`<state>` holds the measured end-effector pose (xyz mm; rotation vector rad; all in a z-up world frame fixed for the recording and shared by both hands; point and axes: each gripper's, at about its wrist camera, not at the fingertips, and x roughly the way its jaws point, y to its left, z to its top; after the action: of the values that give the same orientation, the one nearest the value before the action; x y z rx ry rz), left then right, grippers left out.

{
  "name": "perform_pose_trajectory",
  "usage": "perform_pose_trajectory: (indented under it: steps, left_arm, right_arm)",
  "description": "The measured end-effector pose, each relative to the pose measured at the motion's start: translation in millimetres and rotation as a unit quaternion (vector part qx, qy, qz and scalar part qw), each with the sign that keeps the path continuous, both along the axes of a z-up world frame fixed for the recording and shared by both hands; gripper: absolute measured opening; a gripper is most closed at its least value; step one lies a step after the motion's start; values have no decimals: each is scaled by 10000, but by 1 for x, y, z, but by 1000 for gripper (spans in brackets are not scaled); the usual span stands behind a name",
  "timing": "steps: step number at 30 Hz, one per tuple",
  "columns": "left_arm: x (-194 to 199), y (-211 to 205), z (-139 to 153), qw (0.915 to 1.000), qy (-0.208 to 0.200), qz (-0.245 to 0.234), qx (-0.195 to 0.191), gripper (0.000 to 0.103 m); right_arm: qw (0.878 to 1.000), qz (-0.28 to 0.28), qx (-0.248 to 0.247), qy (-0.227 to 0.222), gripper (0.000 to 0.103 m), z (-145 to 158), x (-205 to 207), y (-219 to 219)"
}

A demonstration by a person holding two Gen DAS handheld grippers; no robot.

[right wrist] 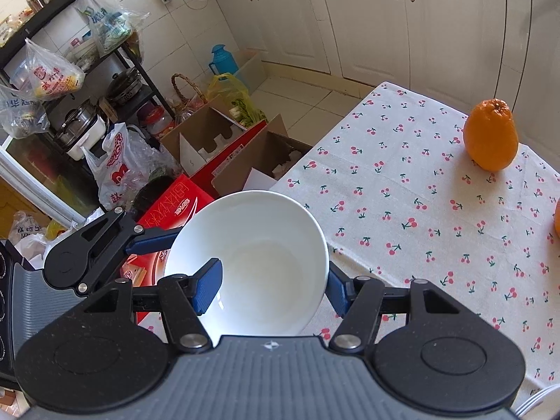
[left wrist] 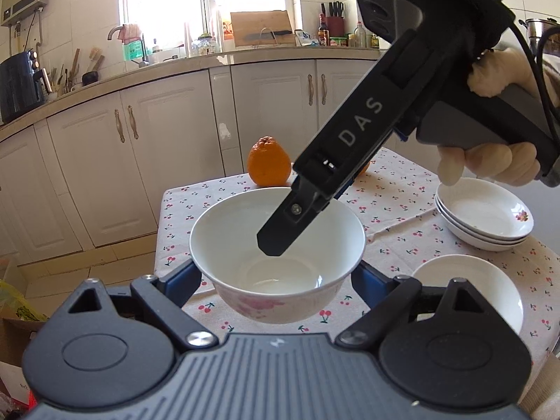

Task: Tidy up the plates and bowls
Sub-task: 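Lift the held white bowl with the right gripper over the flowered bowl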

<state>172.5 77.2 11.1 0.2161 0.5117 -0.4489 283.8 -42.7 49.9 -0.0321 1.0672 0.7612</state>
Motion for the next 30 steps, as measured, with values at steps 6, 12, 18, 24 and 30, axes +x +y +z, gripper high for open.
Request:
perform_pose_trajectory:
  steps: [6, 12, 18, 24, 30]
  left_arm:
    - [-26, -7, 8, 10000, -27, -25, -3, 92]
    - [-48, -13, 10, 10000, -2, -38, 4, 92]
    - [-63, -16, 10, 10000, 37, -80, -9, 92]
    - [-71, -18, 9, 9998, 108, -140, -23, 92]
    - [-81, -27, 7, 9995, 137, -295, -3, 92]
  right_arm:
    - [10000, 34, 55, -68, 68, 5, -29, -10]
    - [9999, 88, 85, -84, 68, 6, -53, -17]
    - [9999, 103, 81, -99, 68, 5, -73, -23]
    - [9998, 77, 129, -93, 68, 2, -89, -31]
    - [9999, -6, 117, -87, 69, -1, -100, -42]
